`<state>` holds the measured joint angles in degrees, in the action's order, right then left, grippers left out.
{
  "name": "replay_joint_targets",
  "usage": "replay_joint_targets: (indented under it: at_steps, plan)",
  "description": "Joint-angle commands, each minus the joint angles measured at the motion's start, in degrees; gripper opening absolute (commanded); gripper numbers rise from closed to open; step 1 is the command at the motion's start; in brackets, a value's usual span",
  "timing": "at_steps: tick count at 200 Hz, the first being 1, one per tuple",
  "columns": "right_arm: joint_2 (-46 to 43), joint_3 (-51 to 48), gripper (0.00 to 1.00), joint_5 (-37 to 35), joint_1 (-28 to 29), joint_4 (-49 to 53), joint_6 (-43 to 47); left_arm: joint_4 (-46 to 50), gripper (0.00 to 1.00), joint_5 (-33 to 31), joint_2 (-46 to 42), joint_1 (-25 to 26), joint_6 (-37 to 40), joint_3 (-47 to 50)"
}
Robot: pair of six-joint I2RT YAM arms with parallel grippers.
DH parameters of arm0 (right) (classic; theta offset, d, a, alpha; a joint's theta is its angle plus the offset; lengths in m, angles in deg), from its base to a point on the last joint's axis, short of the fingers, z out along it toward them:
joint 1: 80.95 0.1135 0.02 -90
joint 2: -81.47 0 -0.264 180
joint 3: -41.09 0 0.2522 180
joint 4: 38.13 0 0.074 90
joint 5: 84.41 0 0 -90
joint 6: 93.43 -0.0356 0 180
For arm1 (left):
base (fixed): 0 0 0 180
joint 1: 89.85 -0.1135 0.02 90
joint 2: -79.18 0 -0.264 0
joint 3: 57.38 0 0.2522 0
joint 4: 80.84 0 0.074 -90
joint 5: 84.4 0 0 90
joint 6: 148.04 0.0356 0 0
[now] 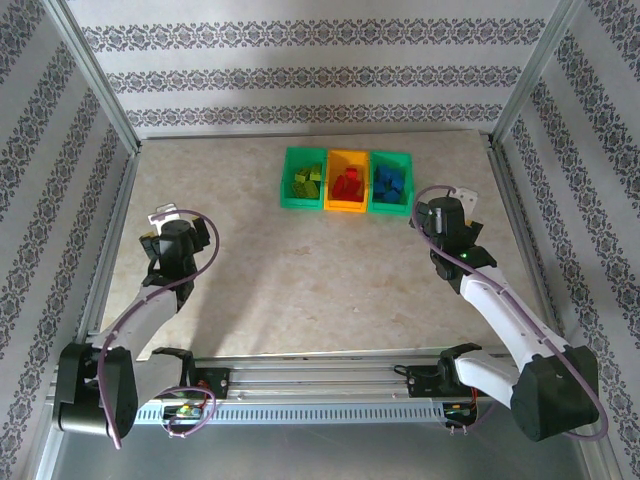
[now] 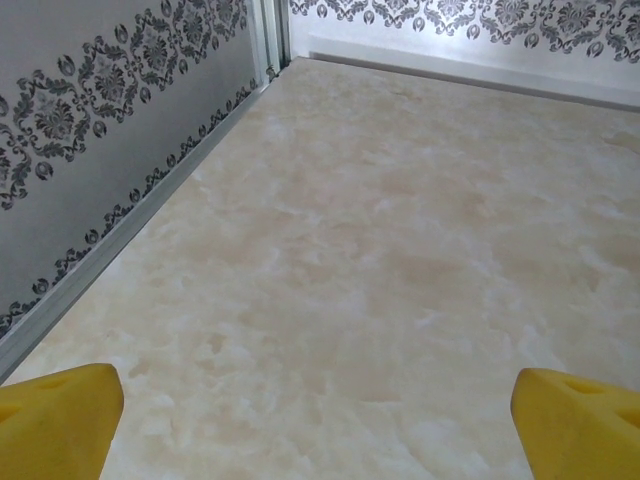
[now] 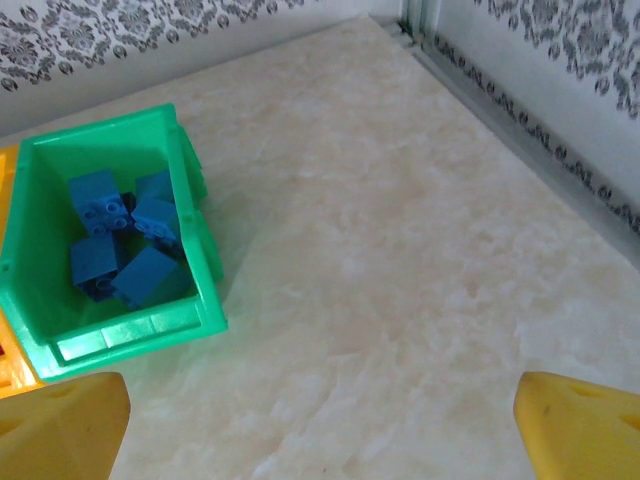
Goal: Sort the legos into containers by color
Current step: Reset both arms
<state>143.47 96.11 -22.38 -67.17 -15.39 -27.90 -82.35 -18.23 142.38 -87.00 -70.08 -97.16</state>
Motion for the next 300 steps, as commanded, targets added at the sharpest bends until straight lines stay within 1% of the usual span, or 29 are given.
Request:
replay_joint_targets:
  at_steps: [1, 31, 54, 95, 139, 149, 160, 183, 207, 218, 227, 263, 286, 300]
  plan:
    - [1.13, -1.95, 0.98, -2.7, -0.88, -8.01, 7.03, -6.79, 1.0, 2.8, 2.3, -1.16, 2.88, 1.0]
    - [2.75, -6.9, 0.98, -4.38, -1.05, -19.27, 14.26, -11.82, 1.0, 5.1, 5.74, -1.53, 4.6, 1.4]
    - [3.88, -9.17, 0.98, -3.7, -1.59, -24.7, 17.25, -17.03, 1.0, 7.32, 8.78, -1.96, 6.12, 2.0]
    - [6.14, -11.32, 0.98, -0.78, -2.98, -30.4, 17.93, -24.03, 1.0, 11.5, 14.29, -2.37, 7.56, 2.16]
    - [8.26, -12.73, 0.98, 1.81, -4.31, -35.08, 17.71, -29.02, 1.0, 13.47, 17.95, -2.5, 10.13, 3.6]
    - [8.56, -12.93, 0.98, 2.44, -4.46, -35.87, 17.99, -28.09, 1.0, 14.87, 17.6, -2.51, 10.08, 3.57]
    - [8.75, -13.28, 0.98, 2.93, -4.55, -36.89, 18.25, -29.74, 0.99, 15.8, 17.6, -2.5, 10.61, 4.24]
    - [8.46, -14.4, 0.98, 3.83, -4.82, -38.95, 18.63, -29.95, 1.0, 17.51, 16.29, -2.58, 11.74, 5.37]
    - [7.81, -15.53, 0.98, 4.73, -5.3, -40.36, 18.62, -25.52, 1.0, 14.91, 15.48, -2.68, 13.75, 4.11]
    - [7.54, -15.98, 0.98, 5.33, -5.43, -40.95, 18.76, -27.21, 1.0, 13.34, 15.92, -2.68, 15.6, 4.58]
    - [7.35, -16.32, 0.98, 5.81, -5.52, -41.39, 18.84, -27.65, 0.99, 12.64, 16.13, -2.95, 15.16, 4.55]
    - [6.78, -17.28, 0.98, 7.75, -5.87, -42.71, 19.37, -26.41, 0.99, 14.51, 16.39, -3.16, 15.54, 3.95]
    - [6.48, -17.61, 0.98, 8.1, -5.96, -43.01, 19.21, -26.14, 0.99, 18.47, 15.62, -3.87, 15.85, 4.35]
    - [6.13, -17.86, 0.98, 8.53, -5.96, -42.81, 19.06, -25.06, 0.99, 19.48, 14.88, -4.2, 15.12, 4.12]
